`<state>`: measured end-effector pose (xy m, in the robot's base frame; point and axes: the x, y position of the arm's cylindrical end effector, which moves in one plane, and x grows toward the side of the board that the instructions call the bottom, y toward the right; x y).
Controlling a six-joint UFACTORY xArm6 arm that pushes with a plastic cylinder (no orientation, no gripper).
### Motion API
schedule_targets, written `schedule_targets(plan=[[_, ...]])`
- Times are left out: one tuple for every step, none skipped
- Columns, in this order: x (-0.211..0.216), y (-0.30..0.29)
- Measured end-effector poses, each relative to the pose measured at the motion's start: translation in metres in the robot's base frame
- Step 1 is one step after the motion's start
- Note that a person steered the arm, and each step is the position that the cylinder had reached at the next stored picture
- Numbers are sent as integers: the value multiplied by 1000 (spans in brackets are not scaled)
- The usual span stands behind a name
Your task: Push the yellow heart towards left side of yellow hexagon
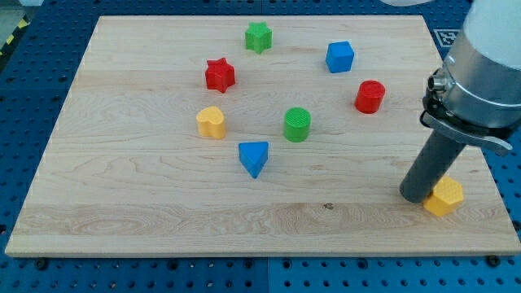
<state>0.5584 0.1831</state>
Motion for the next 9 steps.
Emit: schedule_targets(plan=[[28,-66],[42,-154],[27,-240],[-25,-294],[-89,-298],[-112,-285],[-113,-278],[-138,-267],[-144,-249]])
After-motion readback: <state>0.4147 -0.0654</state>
